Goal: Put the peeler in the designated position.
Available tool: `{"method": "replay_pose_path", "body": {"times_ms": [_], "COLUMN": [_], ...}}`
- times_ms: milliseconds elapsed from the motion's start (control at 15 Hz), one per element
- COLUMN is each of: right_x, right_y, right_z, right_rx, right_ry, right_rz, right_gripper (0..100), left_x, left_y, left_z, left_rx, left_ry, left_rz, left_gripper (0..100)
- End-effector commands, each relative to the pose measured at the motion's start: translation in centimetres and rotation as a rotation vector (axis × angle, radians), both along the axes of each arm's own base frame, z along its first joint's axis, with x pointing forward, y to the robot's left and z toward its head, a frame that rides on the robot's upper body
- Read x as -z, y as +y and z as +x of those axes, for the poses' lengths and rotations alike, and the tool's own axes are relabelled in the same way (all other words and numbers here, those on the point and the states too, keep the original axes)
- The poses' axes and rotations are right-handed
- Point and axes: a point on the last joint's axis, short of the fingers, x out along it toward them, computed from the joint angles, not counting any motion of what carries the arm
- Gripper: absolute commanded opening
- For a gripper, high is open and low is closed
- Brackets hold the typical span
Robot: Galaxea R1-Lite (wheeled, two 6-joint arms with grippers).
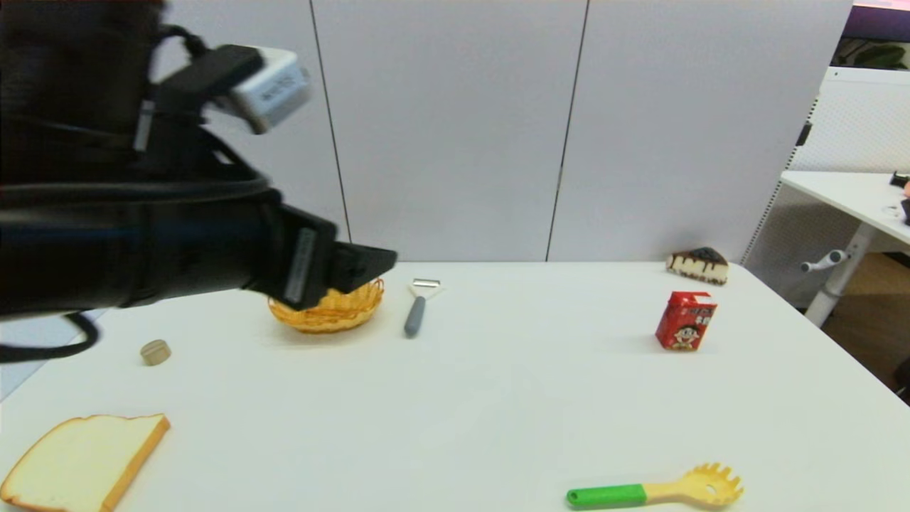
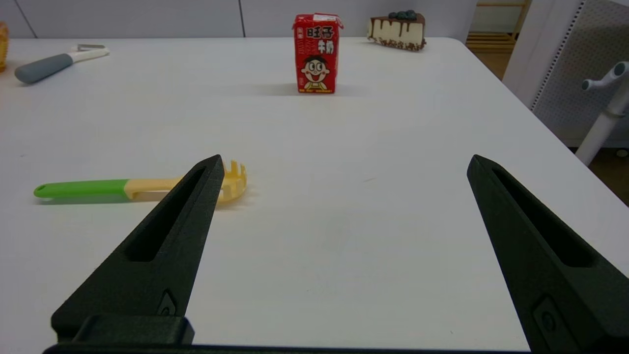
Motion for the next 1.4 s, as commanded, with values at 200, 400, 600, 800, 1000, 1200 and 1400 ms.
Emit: {"method": "replay_pose_path", "body": {"times_ms": [200,400,600,800,1000,1200,1400], "right_x": [0.0,0.0,0.0,0.0,0.0,0.0,0.0], "right_y": [0.0,0.0,0.0,0.0,0.0,0.0,0.0], "right_z": [0.0,0.0,0.0,0.0,0.0,0.0,0.0], "right_rx": [0.000,0.000,0.000,0.000,0.000,0.000,0.000], "right_ry": [0.000,0.000,0.000,0.000,0.000,0.000,0.000], "right_rz": [0.000,0.000,0.000,0.000,0.000,0.000,0.000], "right_gripper": [100,100,100,100,100,100,100], "left_x": [6.9,11.6,15.2,16.5,16.9,19.9,22.4], "left_y": [15.0,15.8,15.8,15.7,15.7,15.7,15.7], "left_z": [-13.8,-16.7,-17.2,-16.7,-16.9,-17.2,-18.5], "left_rx": [-0.251,-0.313,-0.399,-0.400,-0.437,-0.468,-0.478], "left_ry": [-0.386,-0.407,-0.461,-0.512,-0.522,-0.495,-0.468], "left_rz": [-0.106,-0.148,-0.142,-0.137,-0.137,-0.123,-0.122], "left_gripper": [100,100,100,100,100,100,100]}}
